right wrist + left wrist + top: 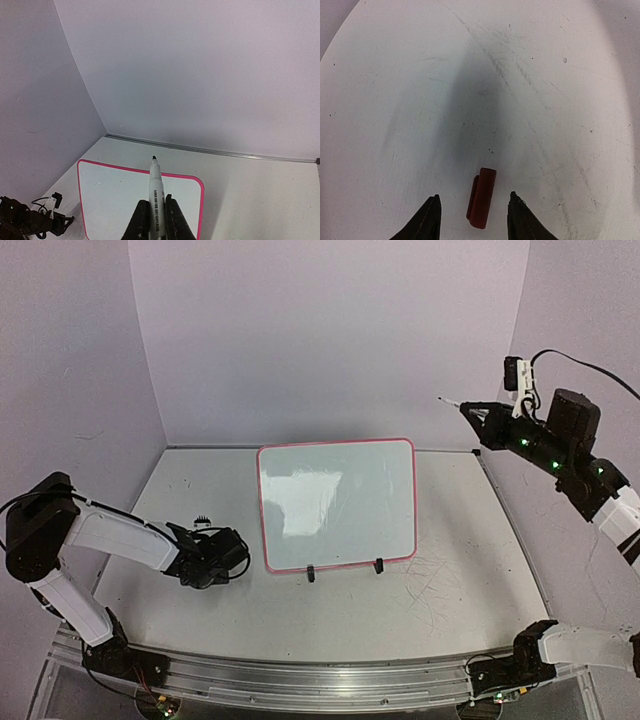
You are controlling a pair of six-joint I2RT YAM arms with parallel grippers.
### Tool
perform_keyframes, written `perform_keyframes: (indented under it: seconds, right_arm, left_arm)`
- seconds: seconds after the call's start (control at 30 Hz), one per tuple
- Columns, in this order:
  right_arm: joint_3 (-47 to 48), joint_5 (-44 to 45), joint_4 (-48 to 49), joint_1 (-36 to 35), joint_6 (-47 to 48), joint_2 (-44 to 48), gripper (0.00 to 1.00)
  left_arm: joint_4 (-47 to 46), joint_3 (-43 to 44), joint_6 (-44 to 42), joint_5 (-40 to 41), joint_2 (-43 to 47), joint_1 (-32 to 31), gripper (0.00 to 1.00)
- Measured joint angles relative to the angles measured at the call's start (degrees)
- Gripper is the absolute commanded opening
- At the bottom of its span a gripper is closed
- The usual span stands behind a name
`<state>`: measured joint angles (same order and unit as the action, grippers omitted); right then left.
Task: Write a sentence on the whiteboard
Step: Put down the pen cap at the corner of the board, then hold the whiteboard at the center of the board.
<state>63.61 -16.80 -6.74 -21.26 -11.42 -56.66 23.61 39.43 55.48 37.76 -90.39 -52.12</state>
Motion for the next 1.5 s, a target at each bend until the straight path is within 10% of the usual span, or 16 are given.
perform_keyframes:
  seconds: [0.43, 0.7, 1.0, 1.5]
  right_arm:
    - [0.00, 6.10, -3.63, 0.00, -0.46, -0.86, 0.00]
    - [0.40, 8.17, -7.09, -0.61, -1.34, -3.68, 0.00]
    - [9.16, 11.79, -8.49, -18.81, -0.37, -13.45, 0.00]
    - [16.01, 15.20, -2.72, -33.48, 0.76, -32.80, 0.00]
  left_arm:
    - [1.71, 1.60, -8.02, -2.58, 19.63, 5.64, 0.89]
    - [-15.67, -2.31, -19.21, -35.11, 35.16, 30.57, 0.94]
    - [-32.69, -3.06, -23.83, -70.76, 16.64, 36.63, 0.96]
    - [-39.09, 8.12, -30.84, -91.86, -0.82, 31.74, 0.81]
